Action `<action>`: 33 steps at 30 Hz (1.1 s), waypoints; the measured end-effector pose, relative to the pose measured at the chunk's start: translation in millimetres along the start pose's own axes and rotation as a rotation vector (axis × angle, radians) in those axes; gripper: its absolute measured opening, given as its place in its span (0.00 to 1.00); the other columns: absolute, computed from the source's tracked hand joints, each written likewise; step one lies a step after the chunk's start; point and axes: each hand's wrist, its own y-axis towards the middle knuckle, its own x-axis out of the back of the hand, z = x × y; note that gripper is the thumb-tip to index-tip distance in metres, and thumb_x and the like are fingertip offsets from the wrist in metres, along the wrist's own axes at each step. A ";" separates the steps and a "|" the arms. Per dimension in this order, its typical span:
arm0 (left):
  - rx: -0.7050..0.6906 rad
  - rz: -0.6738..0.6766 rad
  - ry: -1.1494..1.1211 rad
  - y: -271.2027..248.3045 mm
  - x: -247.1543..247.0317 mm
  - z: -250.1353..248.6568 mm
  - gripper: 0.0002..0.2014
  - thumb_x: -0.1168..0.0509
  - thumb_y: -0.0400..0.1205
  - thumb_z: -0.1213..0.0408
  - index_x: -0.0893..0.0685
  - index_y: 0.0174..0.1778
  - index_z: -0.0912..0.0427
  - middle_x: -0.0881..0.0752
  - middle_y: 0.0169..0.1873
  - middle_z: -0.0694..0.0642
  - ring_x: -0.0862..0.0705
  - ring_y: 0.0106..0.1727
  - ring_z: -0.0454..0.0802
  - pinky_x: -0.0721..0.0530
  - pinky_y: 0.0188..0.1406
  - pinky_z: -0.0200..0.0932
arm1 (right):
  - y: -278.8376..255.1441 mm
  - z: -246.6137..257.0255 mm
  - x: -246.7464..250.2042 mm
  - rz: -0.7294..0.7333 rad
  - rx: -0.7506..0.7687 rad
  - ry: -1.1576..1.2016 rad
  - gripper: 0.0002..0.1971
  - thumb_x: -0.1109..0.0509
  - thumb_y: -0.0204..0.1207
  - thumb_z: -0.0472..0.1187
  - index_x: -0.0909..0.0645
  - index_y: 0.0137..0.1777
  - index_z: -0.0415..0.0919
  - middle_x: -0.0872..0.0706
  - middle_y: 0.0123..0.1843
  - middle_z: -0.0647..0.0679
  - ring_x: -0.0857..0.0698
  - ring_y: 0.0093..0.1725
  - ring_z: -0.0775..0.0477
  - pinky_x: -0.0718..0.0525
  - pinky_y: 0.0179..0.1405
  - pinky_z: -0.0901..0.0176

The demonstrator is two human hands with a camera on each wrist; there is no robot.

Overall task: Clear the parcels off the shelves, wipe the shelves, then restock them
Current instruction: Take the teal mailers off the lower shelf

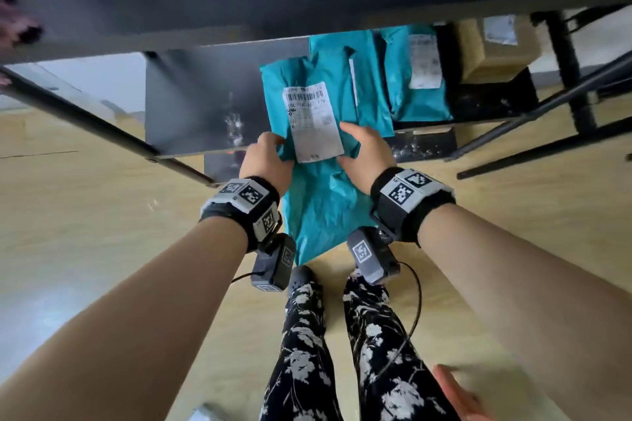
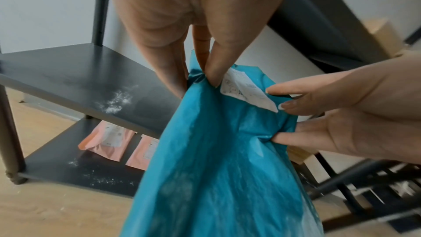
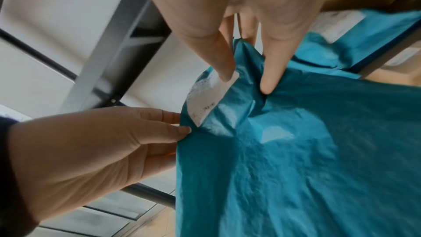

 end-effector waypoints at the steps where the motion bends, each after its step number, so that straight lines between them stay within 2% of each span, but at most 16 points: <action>1: -0.012 0.013 0.003 -12.5 -2.4 -7.5 0.20 0.35 0.80 0.65 0.26 0.68 0.59 0.19 0.62 0.60 0.17 0.57 0.58 0.19 0.47 0.44 | -12.8 -3.1 8.7 -0.011 -0.012 -0.005 0.27 0.33 0.79 0.34 0.33 0.78 0.41 0.31 0.77 0.42 0.33 0.77 0.45 0.41 0.69 0.69; 5: -0.087 0.045 0.025 -55.9 -13.1 -43.7 0.20 0.35 0.80 0.66 0.25 0.68 0.61 0.18 0.62 0.60 0.17 0.58 0.57 0.23 0.45 0.40 | -57.6 -20.2 44.9 -0.049 -0.048 -0.001 0.27 0.33 0.78 0.34 0.32 0.77 0.41 0.29 0.76 0.41 0.32 0.76 0.45 0.38 0.71 0.63; 9: -0.141 0.086 0.049 -93.2 -36.9 -85.3 0.21 0.33 0.78 0.67 0.25 0.68 0.62 0.18 0.63 0.60 0.17 0.58 0.57 0.18 0.54 0.44 | -95.4 -52.2 87.8 -0.082 -0.058 0.025 0.27 0.34 0.79 0.33 0.33 0.78 0.39 0.30 0.77 0.41 0.33 0.76 0.45 0.40 0.69 0.67; 12: -0.195 0.084 0.066 -119.0 -62.9 -126.2 0.22 0.32 0.78 0.66 0.25 0.69 0.62 0.18 0.63 0.61 0.17 0.59 0.58 0.19 0.57 0.46 | -121.4 -85.4 130.4 -0.115 -0.055 0.045 0.27 0.34 0.79 0.33 0.33 0.78 0.40 0.31 0.77 0.42 0.33 0.77 0.45 0.40 0.68 0.67; 17: -0.291 0.055 0.083 -169.4 -120.3 -217.6 0.23 0.32 0.78 0.62 0.25 0.68 0.60 0.18 0.61 0.61 0.17 0.58 0.60 0.16 0.55 0.53 | -166.8 -149.9 221.7 -0.219 0.002 0.079 0.27 0.33 0.77 0.31 0.30 0.76 0.40 0.27 0.74 0.44 0.30 0.74 0.46 0.37 0.65 0.72; 21: -0.395 0.046 0.089 -204.5 -160.3 -297.9 0.23 0.31 0.76 0.62 0.24 0.67 0.60 0.17 0.59 0.62 0.17 0.56 0.61 0.16 0.54 0.51 | -195.1 -199.9 299.7 -0.324 0.056 0.074 0.25 0.31 0.74 0.28 0.26 0.73 0.36 0.22 0.71 0.40 0.26 0.71 0.44 0.33 0.66 0.68; 23: -0.446 0.055 0.099 -218.5 -176.4 -336.2 0.23 0.31 0.76 0.62 0.25 0.67 0.60 0.17 0.59 0.62 0.17 0.56 0.60 0.17 0.53 0.49 | -207.3 -219.3 336.7 -0.365 0.034 0.065 0.27 0.30 0.75 0.30 0.28 0.75 0.38 0.25 0.74 0.42 0.28 0.74 0.44 0.34 0.71 0.62; 26: -0.518 0.064 0.133 -231.0 -196.9 -388.0 0.22 0.30 0.76 0.62 0.24 0.66 0.60 0.17 0.59 0.61 0.17 0.56 0.59 0.18 0.53 0.46 | -216.6 -244.9 385.5 -0.413 0.012 0.053 0.28 0.31 0.76 0.32 0.30 0.76 0.39 0.26 0.75 0.42 0.31 0.75 0.45 0.37 0.72 0.62; 30: -0.594 0.084 0.184 -230.5 -219.9 -447.0 0.22 0.30 0.76 0.60 0.24 0.65 0.60 0.18 0.58 0.61 0.17 0.56 0.58 0.20 0.47 0.43 | -212.8 -271.1 438.6 -0.465 -0.019 0.074 0.27 0.31 0.76 0.32 0.29 0.76 0.40 0.26 0.75 0.44 0.30 0.75 0.46 0.36 0.74 0.60; 33: -0.625 0.110 0.207 -219.1 -236.7 -486.0 0.23 0.31 0.77 0.60 0.25 0.67 0.60 0.18 0.61 0.60 0.17 0.58 0.57 0.20 0.50 0.43 | -198.1 -286.5 472.9 -0.489 -0.029 0.088 0.27 0.31 0.74 0.30 0.28 0.74 0.37 0.24 0.73 0.43 0.28 0.74 0.45 0.35 0.73 0.60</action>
